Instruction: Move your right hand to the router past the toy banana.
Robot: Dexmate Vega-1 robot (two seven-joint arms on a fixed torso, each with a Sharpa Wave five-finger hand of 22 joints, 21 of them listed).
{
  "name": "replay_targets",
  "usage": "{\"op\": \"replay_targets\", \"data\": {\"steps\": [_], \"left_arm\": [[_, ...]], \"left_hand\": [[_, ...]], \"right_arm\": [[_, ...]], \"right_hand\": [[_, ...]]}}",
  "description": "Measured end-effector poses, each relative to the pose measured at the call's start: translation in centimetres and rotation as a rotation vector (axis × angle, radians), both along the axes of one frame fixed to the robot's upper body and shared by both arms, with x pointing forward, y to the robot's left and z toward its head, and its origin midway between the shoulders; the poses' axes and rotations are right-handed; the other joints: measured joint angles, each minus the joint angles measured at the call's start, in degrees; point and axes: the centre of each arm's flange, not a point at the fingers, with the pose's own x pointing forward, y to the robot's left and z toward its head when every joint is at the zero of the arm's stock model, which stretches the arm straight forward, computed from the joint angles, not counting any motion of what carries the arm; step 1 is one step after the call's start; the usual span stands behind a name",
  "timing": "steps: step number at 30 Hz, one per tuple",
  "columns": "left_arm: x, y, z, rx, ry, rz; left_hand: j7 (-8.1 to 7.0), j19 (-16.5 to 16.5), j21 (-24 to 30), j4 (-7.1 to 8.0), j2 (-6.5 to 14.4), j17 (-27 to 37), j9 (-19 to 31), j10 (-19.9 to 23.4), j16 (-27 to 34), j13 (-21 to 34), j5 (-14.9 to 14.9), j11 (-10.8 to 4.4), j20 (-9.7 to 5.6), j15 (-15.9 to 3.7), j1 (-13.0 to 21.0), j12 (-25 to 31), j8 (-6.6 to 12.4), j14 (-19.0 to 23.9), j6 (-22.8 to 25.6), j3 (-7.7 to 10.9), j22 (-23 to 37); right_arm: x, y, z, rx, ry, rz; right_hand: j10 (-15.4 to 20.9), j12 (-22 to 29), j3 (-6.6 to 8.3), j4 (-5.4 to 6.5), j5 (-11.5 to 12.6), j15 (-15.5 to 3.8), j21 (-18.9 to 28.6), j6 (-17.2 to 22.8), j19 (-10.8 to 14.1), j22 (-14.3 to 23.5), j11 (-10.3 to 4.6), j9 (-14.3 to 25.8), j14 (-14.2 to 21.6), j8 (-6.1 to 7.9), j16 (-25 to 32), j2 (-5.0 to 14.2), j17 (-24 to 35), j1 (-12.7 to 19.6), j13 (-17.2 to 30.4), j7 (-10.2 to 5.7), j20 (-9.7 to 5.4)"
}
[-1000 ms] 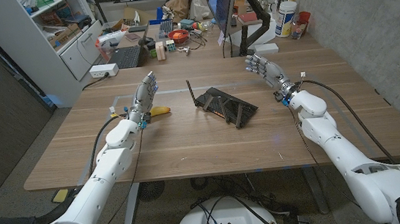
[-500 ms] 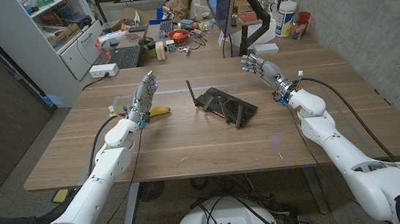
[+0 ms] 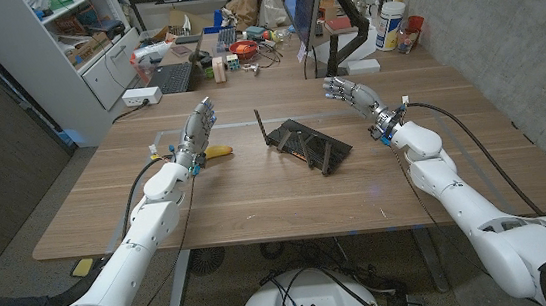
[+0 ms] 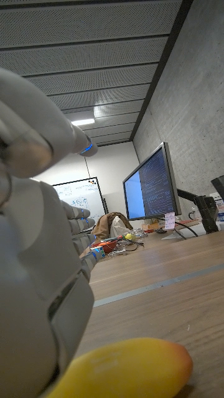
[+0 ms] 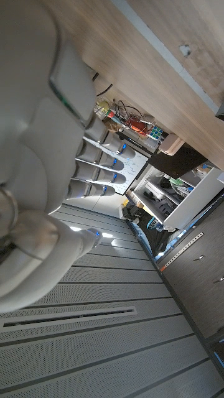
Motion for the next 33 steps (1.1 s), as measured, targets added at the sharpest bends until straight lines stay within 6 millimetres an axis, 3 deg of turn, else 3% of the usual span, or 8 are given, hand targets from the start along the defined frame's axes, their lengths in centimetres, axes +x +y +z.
{"op": "replay_targets", "data": {"steps": [33], "left_arm": [[-0.1,-0.5,0.4,0.001,-0.009,-0.006]], "left_hand": [[0.0,-0.01,-0.44,-0.24,0.23,0.0,-0.01,-0.01,0.0,0.0,0.0,0.01,0.01,0.0,0.23,0.0,0.0,0.0,0.63,-0.24,0.0]], "right_arm": [[-1.1,2.3,0.7,-0.172,-0.147,-0.041]], "right_hand": [[0.51,0.0,0.41,-0.4,0.22,0.0,-1.44,0.61,0.29,0.01,-0.51,0.0,0.41,0.0,-0.49,0.0,0.01,0.0,0.0,-0.61,0.31]]}}
